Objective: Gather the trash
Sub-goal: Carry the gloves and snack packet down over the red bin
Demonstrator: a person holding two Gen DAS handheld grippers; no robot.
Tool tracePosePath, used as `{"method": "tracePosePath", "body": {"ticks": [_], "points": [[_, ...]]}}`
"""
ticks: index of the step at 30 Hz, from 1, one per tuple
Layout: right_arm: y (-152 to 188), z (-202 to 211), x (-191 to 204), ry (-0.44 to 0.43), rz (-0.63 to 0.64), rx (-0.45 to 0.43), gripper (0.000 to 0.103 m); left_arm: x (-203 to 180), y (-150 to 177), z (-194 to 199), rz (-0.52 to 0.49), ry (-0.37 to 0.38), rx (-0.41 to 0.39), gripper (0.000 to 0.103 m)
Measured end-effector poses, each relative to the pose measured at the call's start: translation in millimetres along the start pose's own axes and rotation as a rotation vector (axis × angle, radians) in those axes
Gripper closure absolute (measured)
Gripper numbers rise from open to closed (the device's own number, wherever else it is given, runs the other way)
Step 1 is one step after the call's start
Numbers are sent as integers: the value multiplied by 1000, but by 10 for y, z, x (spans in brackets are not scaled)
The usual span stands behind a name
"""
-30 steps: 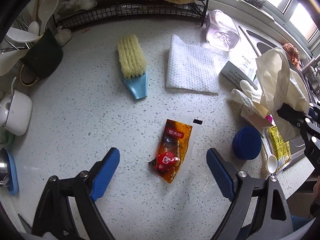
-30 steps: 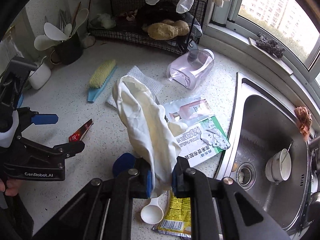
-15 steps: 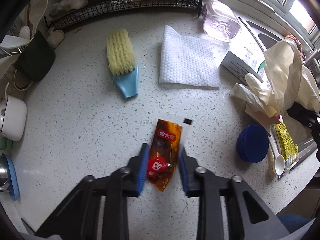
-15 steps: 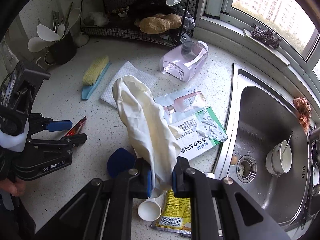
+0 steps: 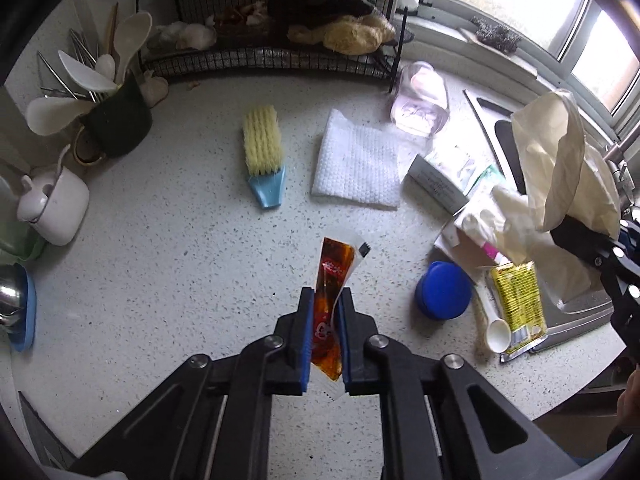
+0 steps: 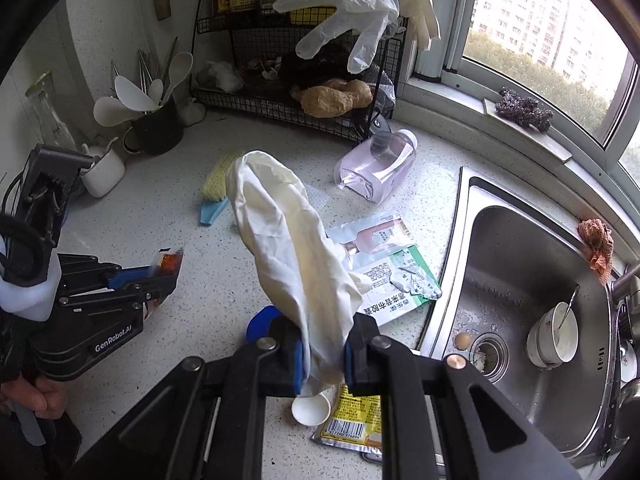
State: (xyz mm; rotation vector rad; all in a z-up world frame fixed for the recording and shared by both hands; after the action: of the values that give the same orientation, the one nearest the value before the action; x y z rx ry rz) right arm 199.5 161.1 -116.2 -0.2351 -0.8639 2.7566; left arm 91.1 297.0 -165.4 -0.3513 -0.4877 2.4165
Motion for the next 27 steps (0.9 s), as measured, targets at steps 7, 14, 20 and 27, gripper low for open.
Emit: {"method": "tracePosePath", "body": {"ticks": [7,14,20,27], "points": [[99,586,-148,8,-39,-83,89,-360,38,664,-47,50,-126,93],[467,1306,-408,63,-101,-154,89,-1089,181,1134,-150,143,-197,93],[1038,1805,-617,127,-182,-164,89,-1724,707,1395,-254,203,-186,93],[1929,2125,-725,171,-294,-110,89,-2264,1488,1473,-381,199,-133,93]]}}
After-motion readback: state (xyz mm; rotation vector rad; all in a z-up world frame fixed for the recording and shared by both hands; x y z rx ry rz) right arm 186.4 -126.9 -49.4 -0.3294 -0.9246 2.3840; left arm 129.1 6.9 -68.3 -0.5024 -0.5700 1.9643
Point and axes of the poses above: each gripper's, at about its wrist camera, not at the fingertips, and z roughly against the way its jaws point, x to its left, y to its underside, the point moved 6 cm from there along -z, roughly the way its jaws point, and after that the axes turned 5 degrees about z, right-handed, at the moved point
